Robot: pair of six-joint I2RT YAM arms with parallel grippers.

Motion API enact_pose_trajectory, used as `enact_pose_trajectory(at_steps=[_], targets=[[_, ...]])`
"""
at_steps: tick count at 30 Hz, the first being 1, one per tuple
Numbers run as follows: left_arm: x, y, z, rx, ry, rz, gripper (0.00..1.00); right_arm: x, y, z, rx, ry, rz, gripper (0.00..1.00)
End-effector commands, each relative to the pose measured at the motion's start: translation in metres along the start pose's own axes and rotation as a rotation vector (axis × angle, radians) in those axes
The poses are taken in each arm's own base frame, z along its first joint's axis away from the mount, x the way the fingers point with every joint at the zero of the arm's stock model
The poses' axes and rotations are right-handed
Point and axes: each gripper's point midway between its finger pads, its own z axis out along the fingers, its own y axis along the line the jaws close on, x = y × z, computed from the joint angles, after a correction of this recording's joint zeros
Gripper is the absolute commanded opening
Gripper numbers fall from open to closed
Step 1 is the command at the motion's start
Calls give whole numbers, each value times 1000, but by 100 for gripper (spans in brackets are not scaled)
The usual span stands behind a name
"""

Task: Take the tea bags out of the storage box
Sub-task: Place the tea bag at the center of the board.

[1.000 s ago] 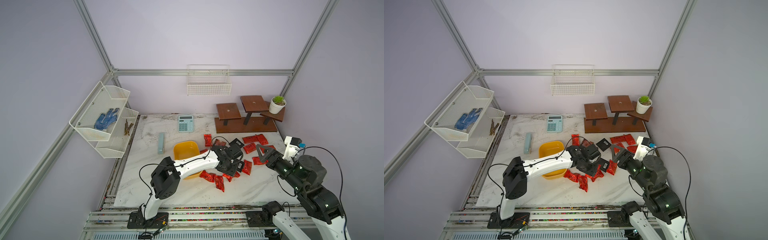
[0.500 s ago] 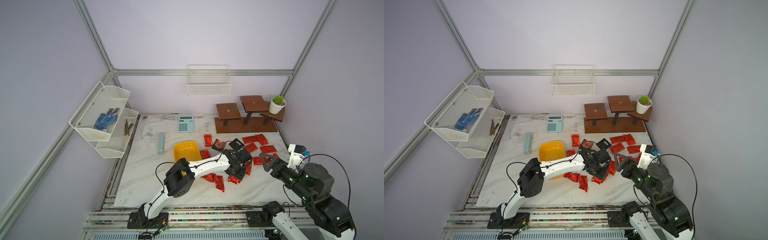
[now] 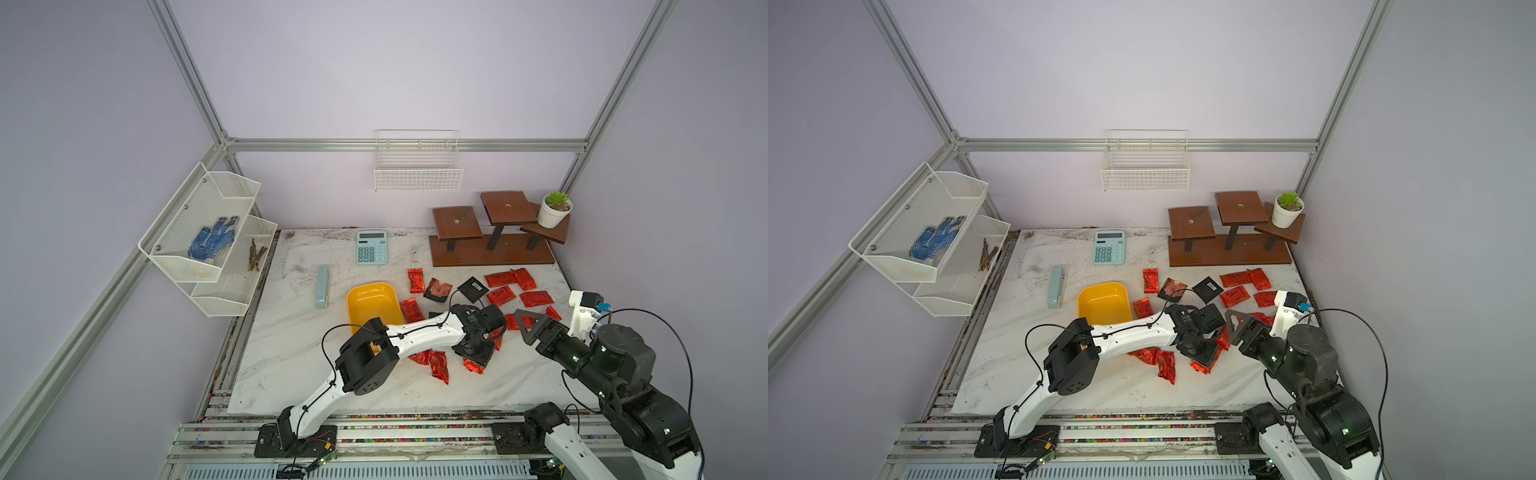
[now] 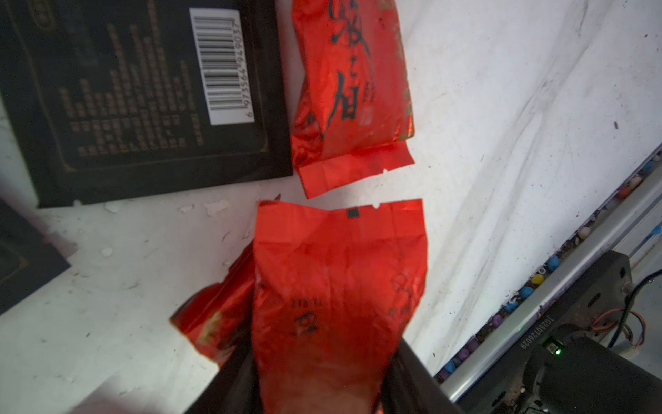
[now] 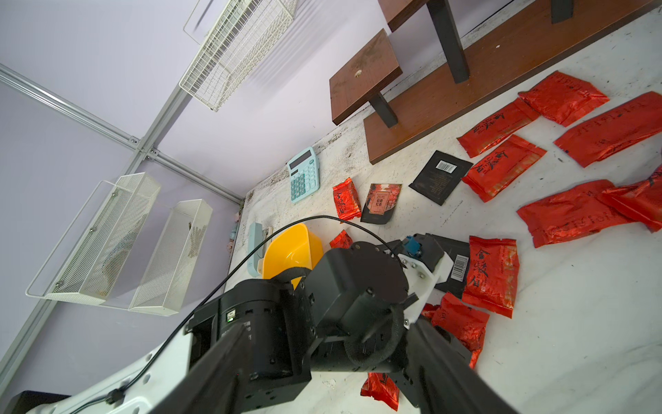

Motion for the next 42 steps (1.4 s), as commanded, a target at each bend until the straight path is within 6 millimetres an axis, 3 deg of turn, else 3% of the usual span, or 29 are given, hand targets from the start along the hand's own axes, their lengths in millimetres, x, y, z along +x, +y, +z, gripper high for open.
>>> enact_pose_trajectory(at_steps=[1,9,20,25,37,42], targets=[[9,0,21,1,37,20,50,2,-4,-2,12,-3,-15,74],[-16,-18,-32,35,-80,54,52,1,-3,-3,9,-5,-18,74],[-27,-65,-39,143,-109,131,52,-3,-4,-15,28,-23,-34,74],[-25,-68,-29,154,-92,139,53,-6,-2,-18,25,-31,-35,74],[-17,-63,36,166,-16,135,52,-4,1,-21,8,-18,-28,74],[-23,-61,26,141,-51,142,64,3,-4,-15,18,2,-27,75]])
